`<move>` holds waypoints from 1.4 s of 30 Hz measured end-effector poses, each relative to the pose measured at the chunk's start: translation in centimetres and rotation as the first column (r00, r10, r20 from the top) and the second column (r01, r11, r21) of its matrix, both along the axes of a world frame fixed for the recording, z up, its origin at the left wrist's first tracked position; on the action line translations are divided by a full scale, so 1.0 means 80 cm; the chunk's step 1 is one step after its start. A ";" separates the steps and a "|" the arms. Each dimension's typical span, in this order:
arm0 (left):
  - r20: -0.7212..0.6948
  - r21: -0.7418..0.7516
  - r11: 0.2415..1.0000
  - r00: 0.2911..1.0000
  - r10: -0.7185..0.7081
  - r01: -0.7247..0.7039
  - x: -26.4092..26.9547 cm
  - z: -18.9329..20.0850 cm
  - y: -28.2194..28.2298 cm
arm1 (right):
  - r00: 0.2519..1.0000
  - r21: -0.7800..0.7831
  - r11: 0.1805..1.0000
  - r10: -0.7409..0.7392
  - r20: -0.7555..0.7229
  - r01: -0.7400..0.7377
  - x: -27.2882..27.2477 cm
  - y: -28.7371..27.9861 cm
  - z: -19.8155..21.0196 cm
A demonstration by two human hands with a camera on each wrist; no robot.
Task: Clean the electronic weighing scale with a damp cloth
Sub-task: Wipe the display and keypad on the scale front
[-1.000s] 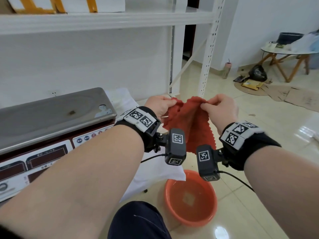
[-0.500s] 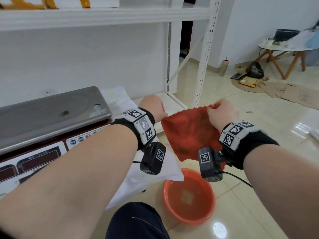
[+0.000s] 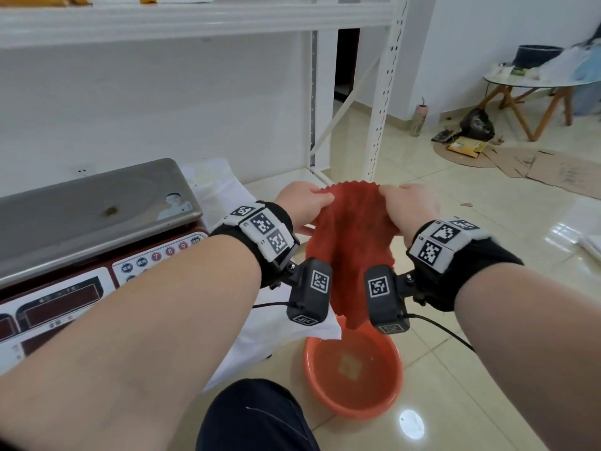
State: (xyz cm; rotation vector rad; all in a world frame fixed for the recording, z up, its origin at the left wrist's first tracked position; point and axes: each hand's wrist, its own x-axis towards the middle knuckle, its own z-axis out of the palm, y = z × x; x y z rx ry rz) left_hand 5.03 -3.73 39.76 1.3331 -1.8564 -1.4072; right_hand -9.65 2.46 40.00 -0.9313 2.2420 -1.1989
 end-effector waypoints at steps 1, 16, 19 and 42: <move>-0.061 0.065 0.997 0.998 -0.032 0.036 -0.003 0.002 0.005 | 0.998 -0.021 0.999 0.043 0.056 -0.042 0.004 -0.003 -0.001; -0.460 0.074 0.984 0.881 -0.111 0.162 -0.004 0.043 0.015 | 0.948 -0.125 0.972 0.225 0.225 -0.201 -0.004 0.006 0.012; -0.515 0.084 0.978 0.849 -0.122 0.192 0.009 0.057 0.015 | 0.886 -0.011 0.939 0.329 0.326 -0.345 0.004 0.014 0.010; -0.470 0.147 0.979 0.860 0.196 -0.143 0.226 0.063 0.060 | 0.862 -0.088 0.879 0.476 0.172 -0.468 0.194 0.012 0.082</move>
